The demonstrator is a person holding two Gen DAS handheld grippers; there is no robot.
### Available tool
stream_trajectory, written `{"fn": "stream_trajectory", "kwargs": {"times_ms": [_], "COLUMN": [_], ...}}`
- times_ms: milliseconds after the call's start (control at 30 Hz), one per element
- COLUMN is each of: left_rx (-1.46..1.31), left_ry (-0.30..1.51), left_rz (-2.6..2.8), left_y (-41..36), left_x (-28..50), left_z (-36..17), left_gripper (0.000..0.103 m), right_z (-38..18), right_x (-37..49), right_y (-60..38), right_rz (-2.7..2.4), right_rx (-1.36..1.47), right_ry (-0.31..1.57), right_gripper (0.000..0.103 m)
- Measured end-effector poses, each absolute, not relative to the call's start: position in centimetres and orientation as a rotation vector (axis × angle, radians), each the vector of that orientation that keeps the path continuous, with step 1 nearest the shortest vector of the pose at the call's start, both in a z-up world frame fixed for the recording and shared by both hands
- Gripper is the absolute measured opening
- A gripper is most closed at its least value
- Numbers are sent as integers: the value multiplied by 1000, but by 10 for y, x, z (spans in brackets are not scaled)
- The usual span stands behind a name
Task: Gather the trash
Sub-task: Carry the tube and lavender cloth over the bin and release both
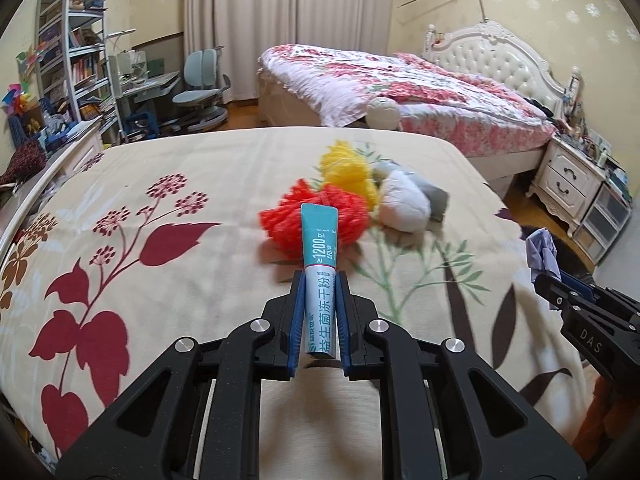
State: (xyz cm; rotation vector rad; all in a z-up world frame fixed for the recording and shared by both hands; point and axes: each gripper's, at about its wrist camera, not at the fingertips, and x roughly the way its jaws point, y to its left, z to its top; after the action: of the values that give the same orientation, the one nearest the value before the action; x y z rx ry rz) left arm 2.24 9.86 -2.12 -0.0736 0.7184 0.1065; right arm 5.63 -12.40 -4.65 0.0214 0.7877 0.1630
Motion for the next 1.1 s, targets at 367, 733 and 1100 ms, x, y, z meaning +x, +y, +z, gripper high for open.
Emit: {"fn": "stream_trajectory", "kwargs": {"times_ms": [367,733,1100], "left_rx": [-30,26,83], "left_ry": [686,653,646], "left_rz": [-28,-139,-214], "left_y": [36,-21,-67], "left_x": [35,45,64], "left_z": [-12,-8,-19], "left_gripper": [15,15,15], "right_z": [-40,-39,-49], "right_x": [50,51,57], "right_y": [-173,-220,-255], "right_rz": [42,-77,-162], "right_rx": [50,88,127], "right_ry": [746,724,733], "right_gripper": [21,21,21]}}
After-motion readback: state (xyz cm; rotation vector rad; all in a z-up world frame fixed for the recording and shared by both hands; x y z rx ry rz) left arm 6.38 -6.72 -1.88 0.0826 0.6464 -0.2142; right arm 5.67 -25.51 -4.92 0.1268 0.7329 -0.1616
